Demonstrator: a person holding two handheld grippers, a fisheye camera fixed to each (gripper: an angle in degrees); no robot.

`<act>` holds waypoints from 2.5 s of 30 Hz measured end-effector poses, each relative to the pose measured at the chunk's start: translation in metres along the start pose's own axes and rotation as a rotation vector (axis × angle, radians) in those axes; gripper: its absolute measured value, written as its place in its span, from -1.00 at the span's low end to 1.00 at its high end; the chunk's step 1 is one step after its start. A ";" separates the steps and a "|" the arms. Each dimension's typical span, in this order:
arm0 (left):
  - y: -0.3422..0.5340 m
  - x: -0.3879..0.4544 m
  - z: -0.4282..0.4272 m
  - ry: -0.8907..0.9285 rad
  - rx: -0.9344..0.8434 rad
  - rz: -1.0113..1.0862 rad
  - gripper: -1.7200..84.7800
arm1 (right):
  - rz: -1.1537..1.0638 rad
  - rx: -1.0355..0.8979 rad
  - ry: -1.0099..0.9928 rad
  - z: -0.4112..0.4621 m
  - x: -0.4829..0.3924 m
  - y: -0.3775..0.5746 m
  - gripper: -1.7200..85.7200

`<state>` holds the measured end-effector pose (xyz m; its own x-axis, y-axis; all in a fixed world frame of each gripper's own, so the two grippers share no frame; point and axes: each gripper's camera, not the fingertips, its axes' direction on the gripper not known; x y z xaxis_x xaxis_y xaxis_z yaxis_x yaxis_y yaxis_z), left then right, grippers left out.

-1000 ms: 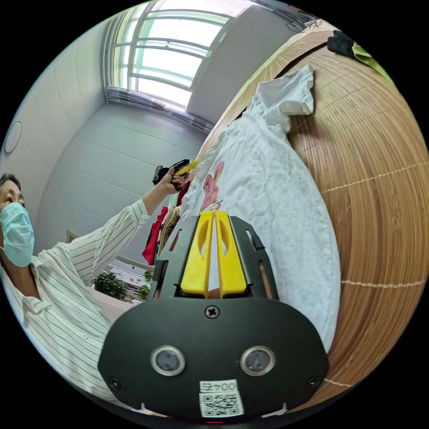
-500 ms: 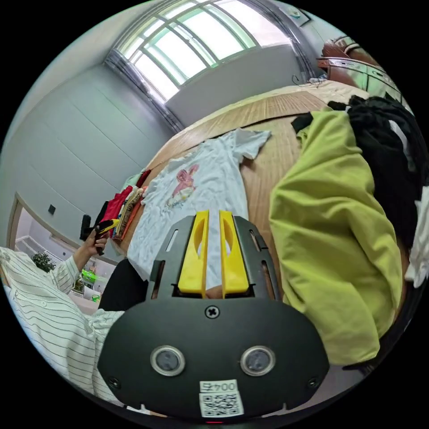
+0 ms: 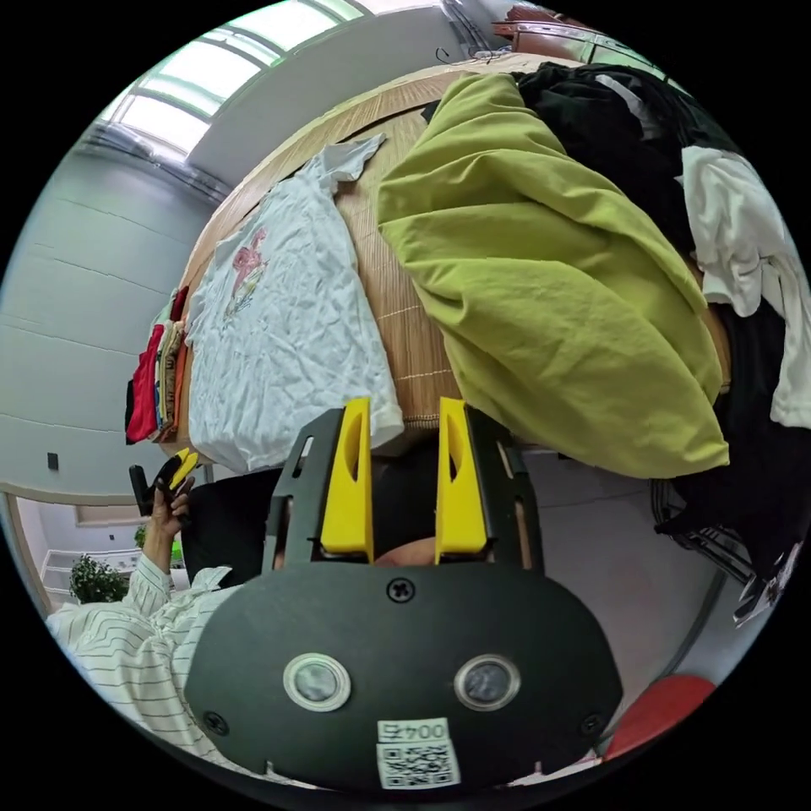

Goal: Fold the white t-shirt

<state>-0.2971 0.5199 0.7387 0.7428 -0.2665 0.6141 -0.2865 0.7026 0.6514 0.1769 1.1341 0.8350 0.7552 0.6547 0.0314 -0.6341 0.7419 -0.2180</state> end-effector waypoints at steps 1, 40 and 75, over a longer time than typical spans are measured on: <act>-0.003 0.006 0.007 -0.031 -0.031 0.015 -0.61 | 0.013 0.001 -0.011 0.000 -0.001 -0.001 -0.70; -0.127 0.456 0.100 -0.707 -0.210 0.721 -0.94 | -0.551 -0.228 0.595 0.117 -0.262 -0.045 -0.98; -0.185 0.528 0.159 -0.470 -0.122 0.569 -0.96 | -0.101 0.219 -0.528 -0.014 -0.035 -0.112 -0.85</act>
<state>0.0525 0.1445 1.0135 0.1549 -0.0743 0.9851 -0.4599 0.8771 0.1384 0.2240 1.0260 0.8448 0.6640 0.5209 0.5365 -0.6251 0.7804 0.0161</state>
